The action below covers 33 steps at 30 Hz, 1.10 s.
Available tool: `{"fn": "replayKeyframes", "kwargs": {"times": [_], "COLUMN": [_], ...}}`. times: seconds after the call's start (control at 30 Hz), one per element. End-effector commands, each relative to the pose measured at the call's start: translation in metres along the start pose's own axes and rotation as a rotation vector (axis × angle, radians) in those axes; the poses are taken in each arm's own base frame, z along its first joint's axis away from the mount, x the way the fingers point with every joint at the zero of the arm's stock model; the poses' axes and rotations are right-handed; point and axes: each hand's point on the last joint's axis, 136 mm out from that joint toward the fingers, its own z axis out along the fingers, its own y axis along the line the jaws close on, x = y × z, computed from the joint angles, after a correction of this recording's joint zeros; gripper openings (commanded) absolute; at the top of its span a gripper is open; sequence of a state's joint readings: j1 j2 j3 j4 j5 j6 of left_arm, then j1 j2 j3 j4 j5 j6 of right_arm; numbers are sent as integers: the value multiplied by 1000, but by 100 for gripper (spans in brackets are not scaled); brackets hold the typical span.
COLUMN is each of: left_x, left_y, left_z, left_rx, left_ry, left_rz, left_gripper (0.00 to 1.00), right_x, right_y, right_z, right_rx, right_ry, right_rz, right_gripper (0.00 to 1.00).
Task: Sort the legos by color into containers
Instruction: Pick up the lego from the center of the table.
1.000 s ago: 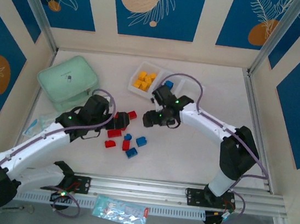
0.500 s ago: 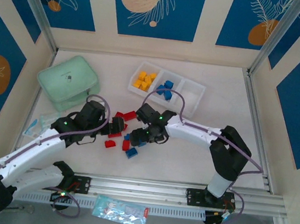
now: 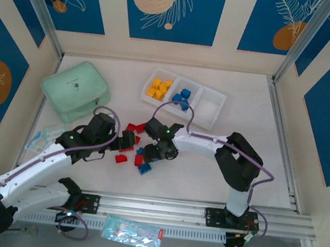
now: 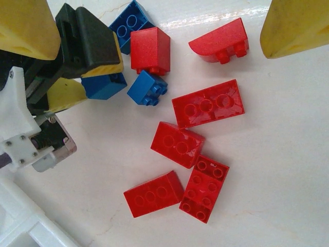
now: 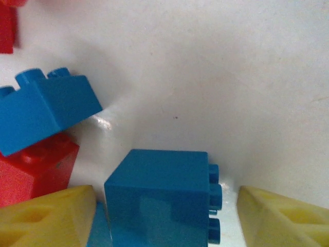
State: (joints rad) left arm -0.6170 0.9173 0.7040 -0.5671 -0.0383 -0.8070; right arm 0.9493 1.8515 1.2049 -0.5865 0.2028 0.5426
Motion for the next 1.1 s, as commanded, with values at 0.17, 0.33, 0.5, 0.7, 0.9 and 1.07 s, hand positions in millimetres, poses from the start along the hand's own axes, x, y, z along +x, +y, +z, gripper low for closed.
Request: {"fn": "replayKeyframes", "kwargs": {"times": [0.17, 0.33, 0.5, 0.7, 0.9, 1.07], "left_x": [-1, -4, -9, -19, -35, -51], "left_y": [3, -2, -8, -23, -49, -66], "left_z": [-1, -1, -3, -2, 5, 14], "left_rx": [-5, 10, 22, 57, 123, 156], "left_ry": [-7, -7, -15, -23, -33, -56], "left_rz": [-12, -7, 4, 27, 73, 93], "left_gripper": [99, 99, 99, 99, 99, 99], "right_x": [-10, -15, -25, -51, -98, -146], "right_y": [5, 3, -1, -24, -69, -107], "right_z": [-9, -24, -48, -85, -113, -125], "right_rx": [-13, -25, -45, -36, -2, 46], "right_ry": [-29, -55, -101, -189, -273, -352], "right_rz": [2, 9, 14, 31, 106, 139], "right_gripper": [56, 49, 45, 44, 44, 44]}}
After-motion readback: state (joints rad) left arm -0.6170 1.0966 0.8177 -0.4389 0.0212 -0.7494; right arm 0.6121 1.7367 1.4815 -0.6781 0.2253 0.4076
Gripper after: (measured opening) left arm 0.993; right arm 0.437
